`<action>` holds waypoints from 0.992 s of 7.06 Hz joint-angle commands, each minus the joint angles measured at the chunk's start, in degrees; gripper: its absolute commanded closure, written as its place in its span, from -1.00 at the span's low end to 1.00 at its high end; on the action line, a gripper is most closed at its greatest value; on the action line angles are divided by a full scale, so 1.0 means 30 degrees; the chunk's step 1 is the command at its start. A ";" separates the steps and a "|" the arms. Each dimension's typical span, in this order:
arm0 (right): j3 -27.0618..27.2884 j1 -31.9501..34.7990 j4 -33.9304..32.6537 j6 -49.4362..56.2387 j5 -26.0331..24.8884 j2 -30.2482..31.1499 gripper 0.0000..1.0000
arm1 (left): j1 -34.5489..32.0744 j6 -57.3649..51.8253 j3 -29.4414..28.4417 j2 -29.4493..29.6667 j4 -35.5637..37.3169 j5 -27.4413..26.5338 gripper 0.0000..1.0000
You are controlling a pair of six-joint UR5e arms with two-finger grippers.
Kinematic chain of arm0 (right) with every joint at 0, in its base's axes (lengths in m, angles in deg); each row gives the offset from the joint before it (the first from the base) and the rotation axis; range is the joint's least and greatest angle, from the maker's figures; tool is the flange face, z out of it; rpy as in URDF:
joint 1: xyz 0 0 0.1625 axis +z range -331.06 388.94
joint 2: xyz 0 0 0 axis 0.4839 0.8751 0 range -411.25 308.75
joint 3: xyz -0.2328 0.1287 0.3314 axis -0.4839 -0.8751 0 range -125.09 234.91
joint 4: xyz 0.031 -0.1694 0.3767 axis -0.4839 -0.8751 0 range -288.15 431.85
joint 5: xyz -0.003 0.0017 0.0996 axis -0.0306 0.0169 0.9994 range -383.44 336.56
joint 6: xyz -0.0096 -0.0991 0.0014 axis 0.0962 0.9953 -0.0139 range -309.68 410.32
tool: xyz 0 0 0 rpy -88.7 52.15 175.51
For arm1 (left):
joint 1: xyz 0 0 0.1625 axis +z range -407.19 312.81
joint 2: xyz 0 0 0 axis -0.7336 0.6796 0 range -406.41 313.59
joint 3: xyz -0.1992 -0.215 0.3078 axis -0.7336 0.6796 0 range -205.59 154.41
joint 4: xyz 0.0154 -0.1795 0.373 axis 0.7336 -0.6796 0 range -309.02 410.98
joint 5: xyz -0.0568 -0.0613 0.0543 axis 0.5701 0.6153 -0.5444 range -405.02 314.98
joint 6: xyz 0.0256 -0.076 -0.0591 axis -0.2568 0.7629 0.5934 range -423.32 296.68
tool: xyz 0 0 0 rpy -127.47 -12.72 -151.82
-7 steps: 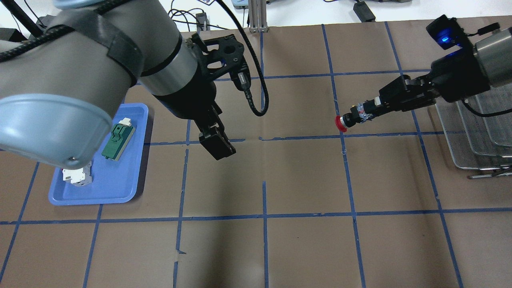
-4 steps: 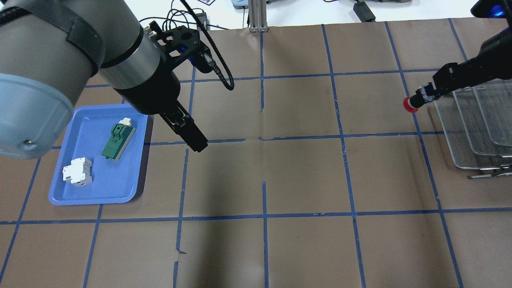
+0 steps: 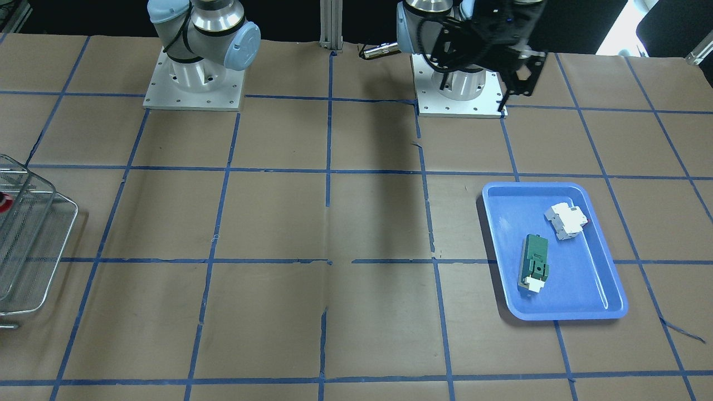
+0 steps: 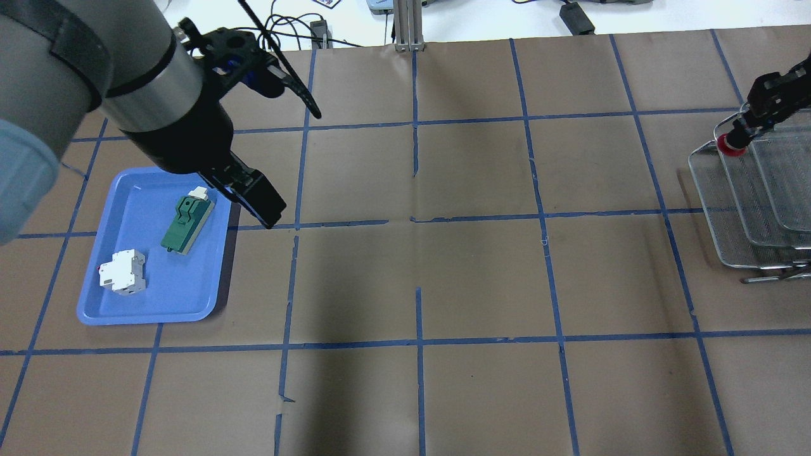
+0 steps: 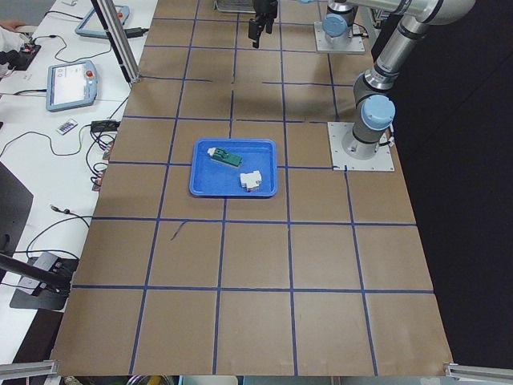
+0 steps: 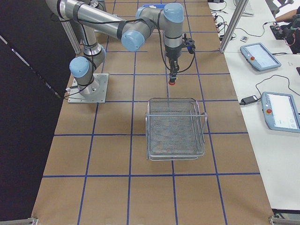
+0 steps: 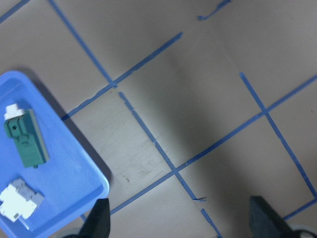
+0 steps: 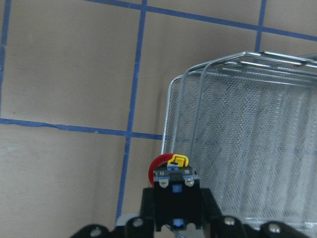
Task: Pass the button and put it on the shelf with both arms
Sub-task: 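Lower the button into the mesh basket with right gripper while left arm withdraws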
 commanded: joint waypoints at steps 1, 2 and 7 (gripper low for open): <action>-0.0397 -0.2526 0.0077 0.0398 -0.0401 -0.1608 0.85 | 0.1260 0.3513 -0.0333 0.0291 0.0000 -0.0044 -1.00; -0.0136 -0.3465 0.0165 0.0805 -0.0255 -0.1850 0.81 | 0.0998 0.4875 -0.0244 0.0291 0.0087 0.0072 -1.00; -0.0162 -0.3358 0.0369 0.0604 -0.0283 -0.1737 -1.00 | 0.0615 0.4801 -0.0094 0.0055 0.0498 0.0449 -1.00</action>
